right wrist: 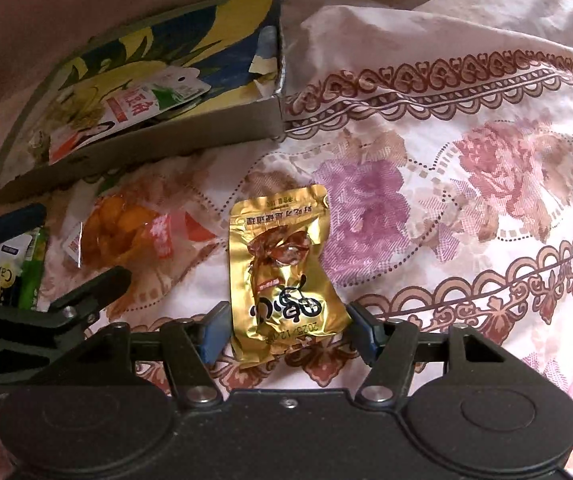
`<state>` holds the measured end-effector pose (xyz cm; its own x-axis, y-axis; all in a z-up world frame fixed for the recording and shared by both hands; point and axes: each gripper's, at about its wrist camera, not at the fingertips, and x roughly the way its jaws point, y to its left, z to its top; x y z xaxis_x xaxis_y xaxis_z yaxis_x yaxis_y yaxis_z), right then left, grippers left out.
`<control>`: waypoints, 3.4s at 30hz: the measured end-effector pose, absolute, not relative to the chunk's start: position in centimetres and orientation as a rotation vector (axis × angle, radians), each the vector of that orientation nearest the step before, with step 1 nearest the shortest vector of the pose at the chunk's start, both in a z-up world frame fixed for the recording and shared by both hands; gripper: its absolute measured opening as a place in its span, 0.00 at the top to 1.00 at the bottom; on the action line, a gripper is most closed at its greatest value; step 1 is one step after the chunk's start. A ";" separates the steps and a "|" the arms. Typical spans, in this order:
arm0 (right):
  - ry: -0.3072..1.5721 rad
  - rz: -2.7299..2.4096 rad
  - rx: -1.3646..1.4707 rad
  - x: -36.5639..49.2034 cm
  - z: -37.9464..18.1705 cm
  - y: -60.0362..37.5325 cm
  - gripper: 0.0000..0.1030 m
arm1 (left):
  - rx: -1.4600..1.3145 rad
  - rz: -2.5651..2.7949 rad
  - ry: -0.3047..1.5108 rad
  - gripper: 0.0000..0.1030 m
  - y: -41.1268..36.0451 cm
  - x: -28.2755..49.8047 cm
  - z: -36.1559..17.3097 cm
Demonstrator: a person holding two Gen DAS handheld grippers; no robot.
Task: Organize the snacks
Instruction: 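Lift the gold pouch with the right tool while the left tool reaches the orange candied bag, then close the left tool on the orange candied bag while the right tool holds the gold pouch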
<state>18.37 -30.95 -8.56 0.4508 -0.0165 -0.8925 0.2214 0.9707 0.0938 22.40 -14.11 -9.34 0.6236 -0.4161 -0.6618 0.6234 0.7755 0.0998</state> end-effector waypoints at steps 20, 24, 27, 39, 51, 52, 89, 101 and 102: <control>1.081 -0.158 0.226 18.3 -8.7 -31.2 0.37 | 0.203 -0.653 0.710 0.30 -14.3 23.8 -9.6; 1.066 -0.148 0.226 18.2 -8.8 -31.4 0.37 | 0.210 -0.634 0.680 0.34 -14.2 22.9 -9.7; 1.053 -0.139 0.236 18.3 -8.9 -31.7 0.35 | 0.227 -0.624 0.672 0.34 -14.3 22.2 -9.6; 1.013 -0.135 0.132 19.1 -9.4 -31.1 0.37 | 0.221 -0.607 0.715 0.63 -13.5 20.6 -8.7; 1.016 -0.144 0.173 18.1 -8.7 -31.4 0.41 | 0.322 -0.509 0.696 0.38 -13.6 19.5 -9.5; 1.016 -0.146 0.178 18.1 -8.7 -31.5 0.41 | 0.309 -0.513 0.695 0.33 -13.5 19.7 -9.5; 0.905 -0.095 0.144 16.6 -7.0 -29.6 0.45 | 0.346 -0.511 0.673 0.38 -13.5 20.4 -10.2; 0.810 -0.096 0.170 14.6 -4.8 -29.8 0.45 | 0.282 -0.514 0.648 0.43 -12.4 18.3 -7.6; 0.808 -0.095 0.171 14.6 -4.7 -29.8 0.45 | 0.279 -0.515 0.648 0.44 -12.3 18.2 -7.4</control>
